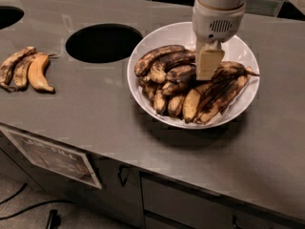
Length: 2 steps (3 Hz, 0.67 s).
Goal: Pick banana from white bowl
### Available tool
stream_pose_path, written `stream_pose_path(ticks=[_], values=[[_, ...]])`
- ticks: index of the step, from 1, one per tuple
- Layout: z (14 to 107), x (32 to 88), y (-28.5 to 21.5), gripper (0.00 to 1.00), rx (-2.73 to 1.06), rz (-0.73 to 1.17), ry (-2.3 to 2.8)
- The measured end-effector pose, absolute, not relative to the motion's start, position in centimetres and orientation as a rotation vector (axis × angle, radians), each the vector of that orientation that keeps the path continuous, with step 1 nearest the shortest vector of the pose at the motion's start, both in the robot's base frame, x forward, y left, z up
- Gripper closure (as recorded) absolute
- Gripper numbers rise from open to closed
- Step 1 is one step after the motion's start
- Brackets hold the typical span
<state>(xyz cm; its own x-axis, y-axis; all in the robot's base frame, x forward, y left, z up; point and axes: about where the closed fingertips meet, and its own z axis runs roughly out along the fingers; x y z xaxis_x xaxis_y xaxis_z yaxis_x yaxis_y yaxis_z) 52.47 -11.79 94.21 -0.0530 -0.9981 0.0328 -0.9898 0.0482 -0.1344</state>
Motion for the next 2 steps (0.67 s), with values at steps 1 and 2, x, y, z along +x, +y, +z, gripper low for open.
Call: stream_pose_path(ticks=[1,2], values=[[95.4,51.8,-12.3,1.0,-2.033,-0.262,2.291],[97.1,52.1,-11.6,1.0,-1.942,-0.374,2.322]])
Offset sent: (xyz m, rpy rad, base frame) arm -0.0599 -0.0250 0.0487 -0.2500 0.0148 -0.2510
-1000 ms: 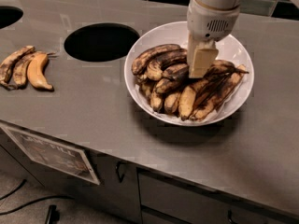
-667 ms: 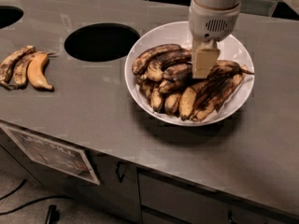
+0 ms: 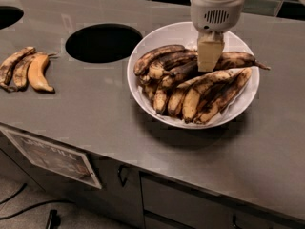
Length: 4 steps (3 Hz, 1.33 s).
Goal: Pick banana from white bowl
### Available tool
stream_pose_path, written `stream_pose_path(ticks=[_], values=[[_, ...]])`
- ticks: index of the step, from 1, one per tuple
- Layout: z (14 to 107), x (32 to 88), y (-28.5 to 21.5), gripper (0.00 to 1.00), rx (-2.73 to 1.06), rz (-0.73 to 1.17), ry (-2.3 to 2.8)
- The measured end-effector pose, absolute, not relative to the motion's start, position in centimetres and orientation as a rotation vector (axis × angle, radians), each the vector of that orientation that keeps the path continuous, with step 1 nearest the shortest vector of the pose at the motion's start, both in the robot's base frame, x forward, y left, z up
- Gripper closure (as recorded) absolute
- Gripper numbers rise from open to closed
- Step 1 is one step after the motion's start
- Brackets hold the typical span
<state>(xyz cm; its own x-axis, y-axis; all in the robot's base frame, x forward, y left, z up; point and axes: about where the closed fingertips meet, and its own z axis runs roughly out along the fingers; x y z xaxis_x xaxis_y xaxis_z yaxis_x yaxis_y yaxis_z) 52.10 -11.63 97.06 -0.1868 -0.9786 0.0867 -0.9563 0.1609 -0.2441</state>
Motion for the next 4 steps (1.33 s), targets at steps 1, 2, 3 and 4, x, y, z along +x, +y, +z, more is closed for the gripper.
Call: stream_pose_path(ticks=[1,2,3,4], values=[[98.7,52.5,-10.4,1.0,-1.885,-0.455,2.309],[100.4,52.8,-9.0,1.0,-1.841,-0.524,2.278],[101.9,52.7,-7.9,1.0,-1.799,-0.579,2.25],[103.0,50.0,-9.1,1.0,-1.745,-0.587,2.256]])
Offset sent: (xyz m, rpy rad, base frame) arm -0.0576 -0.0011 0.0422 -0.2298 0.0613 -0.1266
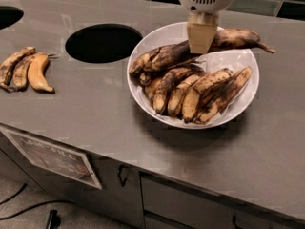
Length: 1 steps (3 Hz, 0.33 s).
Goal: Pick banana from white bowl
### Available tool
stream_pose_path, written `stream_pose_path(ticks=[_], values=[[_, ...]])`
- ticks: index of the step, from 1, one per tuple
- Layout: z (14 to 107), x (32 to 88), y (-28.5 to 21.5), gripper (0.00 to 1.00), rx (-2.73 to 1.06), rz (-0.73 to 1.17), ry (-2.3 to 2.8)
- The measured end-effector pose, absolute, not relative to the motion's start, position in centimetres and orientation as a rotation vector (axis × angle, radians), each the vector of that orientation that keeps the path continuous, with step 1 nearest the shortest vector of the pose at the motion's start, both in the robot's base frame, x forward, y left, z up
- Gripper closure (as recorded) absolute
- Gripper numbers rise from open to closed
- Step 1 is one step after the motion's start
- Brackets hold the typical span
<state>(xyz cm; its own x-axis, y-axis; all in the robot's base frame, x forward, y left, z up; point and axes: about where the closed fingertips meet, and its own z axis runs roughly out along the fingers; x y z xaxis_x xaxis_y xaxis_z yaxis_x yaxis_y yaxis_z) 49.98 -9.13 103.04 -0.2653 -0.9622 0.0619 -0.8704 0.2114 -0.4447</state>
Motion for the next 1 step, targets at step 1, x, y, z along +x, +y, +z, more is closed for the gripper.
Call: stream_pose_path(ticks=[1], values=[[103.68,50.82,-8.23,1.0,-1.724,-0.58,2.201]])
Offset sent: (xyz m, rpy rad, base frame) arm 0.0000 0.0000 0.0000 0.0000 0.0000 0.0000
